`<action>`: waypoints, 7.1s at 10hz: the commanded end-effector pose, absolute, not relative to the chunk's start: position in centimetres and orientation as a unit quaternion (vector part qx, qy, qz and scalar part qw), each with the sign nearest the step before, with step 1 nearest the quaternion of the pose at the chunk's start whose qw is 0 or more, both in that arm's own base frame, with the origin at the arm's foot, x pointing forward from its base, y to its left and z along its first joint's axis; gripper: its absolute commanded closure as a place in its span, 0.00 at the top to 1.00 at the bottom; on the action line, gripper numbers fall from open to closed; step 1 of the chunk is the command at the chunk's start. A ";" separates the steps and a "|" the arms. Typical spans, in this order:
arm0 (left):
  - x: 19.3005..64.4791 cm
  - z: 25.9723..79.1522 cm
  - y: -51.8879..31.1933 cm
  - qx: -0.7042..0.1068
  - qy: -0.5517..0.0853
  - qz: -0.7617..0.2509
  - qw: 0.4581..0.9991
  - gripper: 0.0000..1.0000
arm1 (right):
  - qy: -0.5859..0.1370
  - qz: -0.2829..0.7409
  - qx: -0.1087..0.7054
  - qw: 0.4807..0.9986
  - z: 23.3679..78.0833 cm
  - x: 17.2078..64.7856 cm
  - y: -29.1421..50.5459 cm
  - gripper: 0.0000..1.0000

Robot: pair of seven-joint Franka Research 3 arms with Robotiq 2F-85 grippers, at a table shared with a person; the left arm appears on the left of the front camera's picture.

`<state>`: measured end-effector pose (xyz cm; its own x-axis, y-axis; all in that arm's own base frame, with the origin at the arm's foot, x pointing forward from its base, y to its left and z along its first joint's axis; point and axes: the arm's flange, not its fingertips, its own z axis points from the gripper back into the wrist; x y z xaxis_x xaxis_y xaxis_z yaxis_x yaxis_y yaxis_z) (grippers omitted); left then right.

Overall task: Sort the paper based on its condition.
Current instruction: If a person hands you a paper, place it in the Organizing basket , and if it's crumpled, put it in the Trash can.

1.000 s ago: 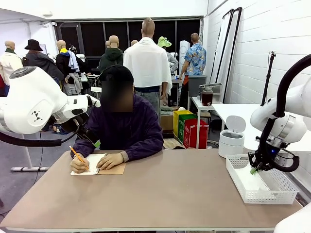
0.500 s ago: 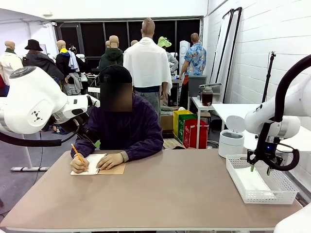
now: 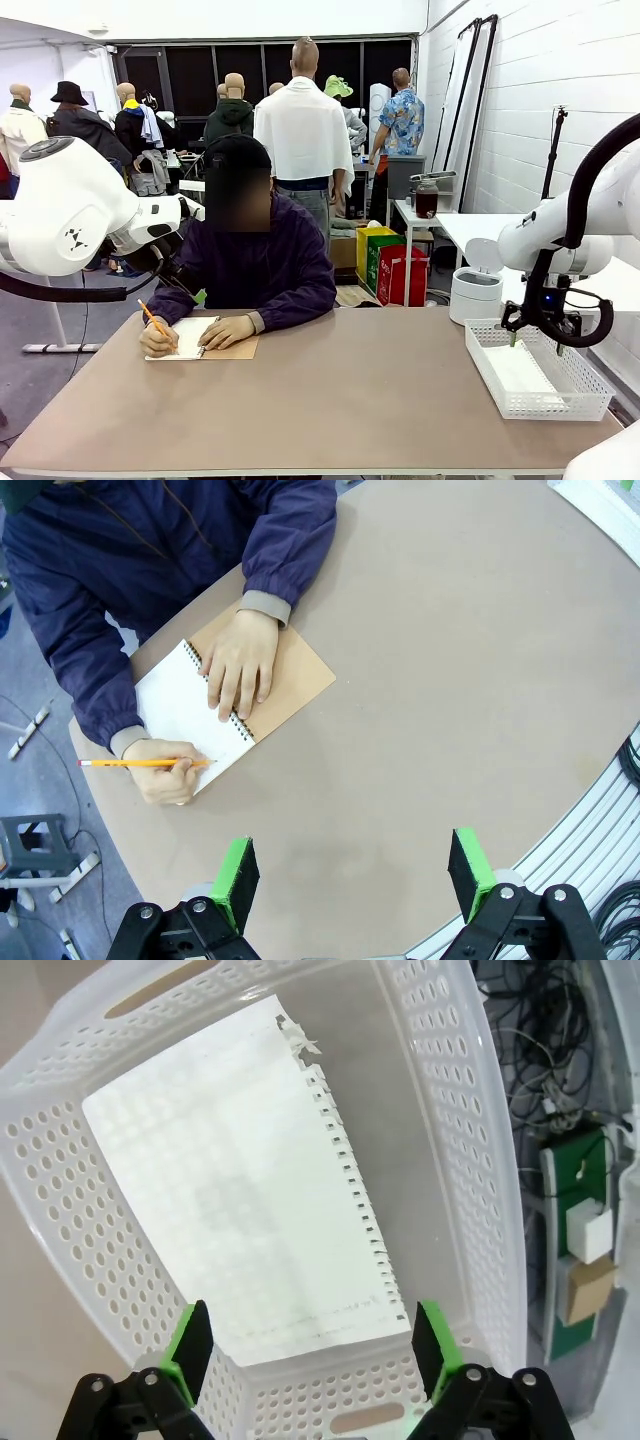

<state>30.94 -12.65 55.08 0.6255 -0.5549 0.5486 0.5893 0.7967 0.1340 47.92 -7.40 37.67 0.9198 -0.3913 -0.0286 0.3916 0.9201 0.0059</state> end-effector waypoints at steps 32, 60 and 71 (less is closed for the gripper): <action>31.0 55.0 -12.5 -0.030 -0.292 -0.317 0.902 1.00 | -0.287 0.357 0.144 0.877 52.5 36.8 15.2 1.00; 31.0 55.0 -12.5 -0.030 -0.292 -0.317 0.902 1.00 | -0.272 0.419 0.117 0.858 52.6 35.0 17.5 1.00; 31.0 55.0 -12.5 -0.030 -0.292 -0.317 0.902 1.00 | -0.272 0.419 0.117 0.858 52.6 35.0 17.5 1.00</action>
